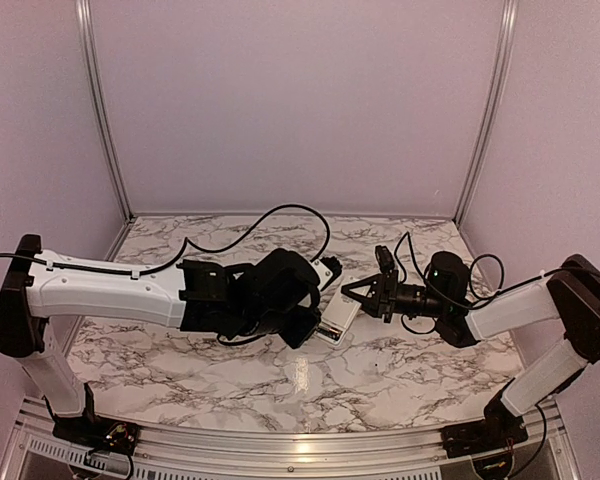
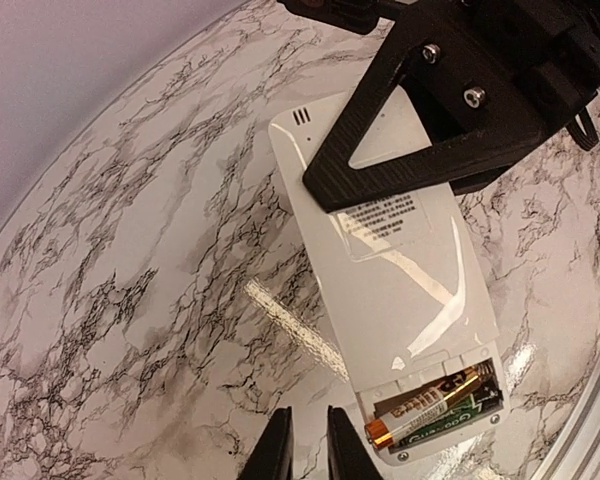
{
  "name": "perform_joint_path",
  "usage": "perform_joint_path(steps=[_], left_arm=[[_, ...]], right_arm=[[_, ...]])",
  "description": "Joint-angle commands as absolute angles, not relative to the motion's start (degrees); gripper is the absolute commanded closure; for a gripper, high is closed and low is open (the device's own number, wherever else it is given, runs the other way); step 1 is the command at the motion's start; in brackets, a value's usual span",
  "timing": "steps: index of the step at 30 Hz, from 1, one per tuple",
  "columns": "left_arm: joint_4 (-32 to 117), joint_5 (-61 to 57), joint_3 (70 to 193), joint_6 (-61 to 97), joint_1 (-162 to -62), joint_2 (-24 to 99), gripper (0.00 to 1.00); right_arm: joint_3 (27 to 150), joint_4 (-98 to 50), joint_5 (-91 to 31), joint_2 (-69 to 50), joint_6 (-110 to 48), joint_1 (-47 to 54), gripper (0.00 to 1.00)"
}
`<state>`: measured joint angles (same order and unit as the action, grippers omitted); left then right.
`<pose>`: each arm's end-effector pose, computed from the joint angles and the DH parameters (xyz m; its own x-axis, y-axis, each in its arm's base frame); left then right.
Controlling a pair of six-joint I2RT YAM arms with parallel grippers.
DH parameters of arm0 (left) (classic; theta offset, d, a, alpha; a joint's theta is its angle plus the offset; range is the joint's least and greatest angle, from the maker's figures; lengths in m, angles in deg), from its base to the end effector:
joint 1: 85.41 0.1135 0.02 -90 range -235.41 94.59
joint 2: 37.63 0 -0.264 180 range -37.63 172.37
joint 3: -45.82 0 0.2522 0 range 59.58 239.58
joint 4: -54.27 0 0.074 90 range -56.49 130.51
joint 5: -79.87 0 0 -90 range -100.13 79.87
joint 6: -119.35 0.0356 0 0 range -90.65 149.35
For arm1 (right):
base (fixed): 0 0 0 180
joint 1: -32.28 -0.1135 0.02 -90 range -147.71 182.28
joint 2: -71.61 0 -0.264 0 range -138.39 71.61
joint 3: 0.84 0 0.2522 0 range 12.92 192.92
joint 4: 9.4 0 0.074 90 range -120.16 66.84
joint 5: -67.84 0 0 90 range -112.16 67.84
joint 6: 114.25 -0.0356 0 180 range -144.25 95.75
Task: Load the batteries into the remote control
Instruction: Adjust the battery in the battery compartment.
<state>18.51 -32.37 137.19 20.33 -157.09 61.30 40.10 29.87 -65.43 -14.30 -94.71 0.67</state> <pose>0.1350 -0.3649 0.2677 -0.3372 0.5566 -0.7592 0.7485 0.6476 0.1424 0.2248 0.1670 0.1887 -0.9354 0.2301 -0.2687 -0.2422 0.1369 0.9605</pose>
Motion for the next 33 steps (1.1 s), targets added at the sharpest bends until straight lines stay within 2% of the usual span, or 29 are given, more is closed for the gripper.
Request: perform_joint_path(steps=[1, 14, 18, 22, 24, 27, 31, 33], left_arm=[[16.29, -33.53, 138.97, 22.05, -158.19, 62.73, 0.87], [16.25, -32.8, 140.3, 22.82, -159.24, 64.47, 0.9], [15.78, -33.63, 140.59, 22.8, -159.24, 65.0, 0.87], [16.01, -33.32, 139.46, 21.08, -157.78, 62.99, 0.78], [16.83, -32.44, 138.02, 20.2, -156.3, 60.3, 0.7], [19.72, -29.48, 134.35, 19.23, -153.71, 55.98, 0.53], [24.06, -21.78, 129.13, 17.13, -148.87, 49.76, 0.38], [28.0, -13.56, 125.86, 15.53, -146.33, 46.84, 0.32]], right_arm=[[40.86, 31.81, -64.96, -13.55, -95.47, 0.91, 1.0], [40.69, 32.78, -64.96, -13.85, -95.88, 0.89, 1.0], [40.61, 33.55, -65.39, -14.0, -96.11, 0.89, 1.0], [40.41, 34.38, -66.21, -13.84, -95.91, 0.99, 1.0], [40.05, 35.03, -66.65, -13.75, -95.86, 1.1, 1.0], [39.49, 35.97, -67.22, -13.58, -95.75, 1.26, 1.0], [39.28, 36.4, -67.66, -13.15, -95.31, 1.34, 1.0], [39.33, 36.86, -67.88, -12.96, -95.15, 1.35, 1.0]])
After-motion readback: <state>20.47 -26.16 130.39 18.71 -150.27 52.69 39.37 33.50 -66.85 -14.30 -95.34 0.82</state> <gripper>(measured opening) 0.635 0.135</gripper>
